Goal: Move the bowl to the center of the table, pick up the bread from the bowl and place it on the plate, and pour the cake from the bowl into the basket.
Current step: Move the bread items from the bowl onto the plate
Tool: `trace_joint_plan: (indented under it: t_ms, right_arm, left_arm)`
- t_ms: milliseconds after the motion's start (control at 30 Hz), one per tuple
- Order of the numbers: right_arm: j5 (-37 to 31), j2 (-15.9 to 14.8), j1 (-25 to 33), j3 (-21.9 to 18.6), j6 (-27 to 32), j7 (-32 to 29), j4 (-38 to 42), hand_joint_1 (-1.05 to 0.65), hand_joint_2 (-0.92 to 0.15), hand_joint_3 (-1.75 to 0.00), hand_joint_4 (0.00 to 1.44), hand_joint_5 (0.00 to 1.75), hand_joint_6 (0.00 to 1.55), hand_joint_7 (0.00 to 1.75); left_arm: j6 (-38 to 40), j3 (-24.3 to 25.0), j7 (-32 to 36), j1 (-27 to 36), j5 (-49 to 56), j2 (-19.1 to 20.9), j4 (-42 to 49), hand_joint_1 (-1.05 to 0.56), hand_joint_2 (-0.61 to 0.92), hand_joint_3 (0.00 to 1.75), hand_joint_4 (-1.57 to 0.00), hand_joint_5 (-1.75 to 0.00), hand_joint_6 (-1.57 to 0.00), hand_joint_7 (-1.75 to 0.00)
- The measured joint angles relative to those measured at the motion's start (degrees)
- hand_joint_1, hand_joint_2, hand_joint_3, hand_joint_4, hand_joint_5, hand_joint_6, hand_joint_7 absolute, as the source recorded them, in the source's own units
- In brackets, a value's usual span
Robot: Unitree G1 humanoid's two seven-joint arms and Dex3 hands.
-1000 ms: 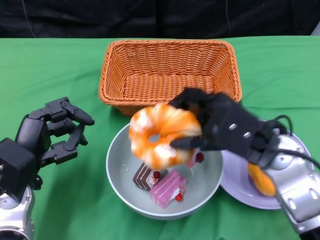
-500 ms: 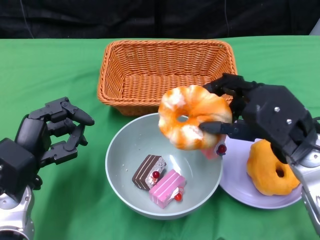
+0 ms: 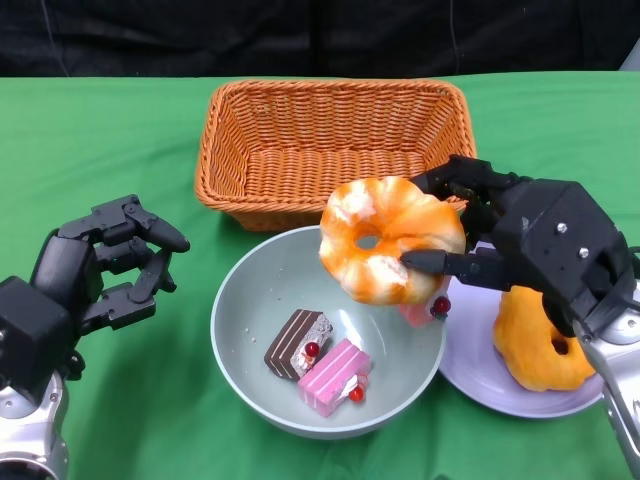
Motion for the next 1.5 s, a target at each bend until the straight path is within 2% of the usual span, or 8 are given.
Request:
trace_joint_plan:
  t_ms: [400, 633, 1067, 1200, 1233, 1367, 1433, 1500]
  right_arm:
    - [-0.12, 2.54, -1.77, 3.00, -0.49, -1.53, 3.17, -0.38, -0.92, -0.12, 0.67, 1.46, 0.71, 0.92]
    - [-0.61, 4.00, -4.34, 5.20, -1.46, -2.15, 5.44, -0.35, -0.92, -0.09, 0.61, 1.61, 0.71, 0.92]
    - [-1.00, 4.43, -4.96, 5.92, -3.93, -2.64, 8.47, -0.32, -0.92, -0.09, 0.61, 1.65, 0.72, 0.93]
    - [-1.08, 4.43, -4.97, 5.95, -4.18, -2.64, 8.47, -0.32, -0.92, -0.09, 0.60, 1.57, 0.71, 0.92]
    - [-1.10, 4.41, -4.97, 5.96, -4.20, -2.64, 8.47, -0.32, -0.92, -0.08, 0.59, 1.30, 0.72, 0.88]
    - [-1.31, 4.37, -4.97, 6.08, -4.45, -2.64, 8.47, -0.32, -0.92, -0.08, 0.65, 0.90, 0.75, 0.78]
    - [-1.35, 4.36, -4.97, 6.18, -4.53, -2.64, 8.47, -0.32, -0.92, -0.07, 0.67, 0.85, 0.76, 0.75]
    - [-1.48, 4.36, -4.98, 6.27, -4.53, -2.67, 8.47, -0.32, -0.92, -0.06, 0.67, 1.09, 0.79, 0.73]
  left_arm:
    - [0.00, -0.12, 0.27, 0.00, 0.48, 0.00, 0.00, 0.02, 0.71, 0.88, -0.75, -1.59, -0.79, -1.19]
    - [0.01, -0.12, 0.28, 0.00, 0.48, -0.01, 0.00, 0.01, 0.70, 0.87, -0.76, -1.59, -0.79, -1.19]
    - [0.01, -0.33, 1.30, 0.00, 0.65, -0.01, 0.05, 0.02, 0.68, 0.91, -0.76, -1.59, -0.79, -1.20]
    - [0.01, -0.49, 1.64, 0.00, 0.89, -0.01, 0.05, 0.01, 0.69, 0.90, -0.76, -1.57, -0.79, -1.19]
    - [0.01, -0.50, 1.77, 0.00, 0.96, -0.01, 0.05, 0.02, 0.69, 0.90, -0.77, -1.58, -0.80, -1.19]
    - [0.01, -0.50, 1.78, 0.00, 0.99, -0.02, 0.06, 0.02, 0.68, 0.91, -0.77, -1.58, -0.80, -1.20]
    - [0.01, -0.50, 1.79, 0.00, 1.01, -0.02, 0.06, 0.02, 0.68, 0.91, -0.76, -1.58, -0.80, -1.19]
    - [0.01, -0.54, 1.81, 0.00, 1.07, -0.02, 0.06, 0.03, 0.68, 0.91, -0.76, -1.57, -0.80, -1.19]
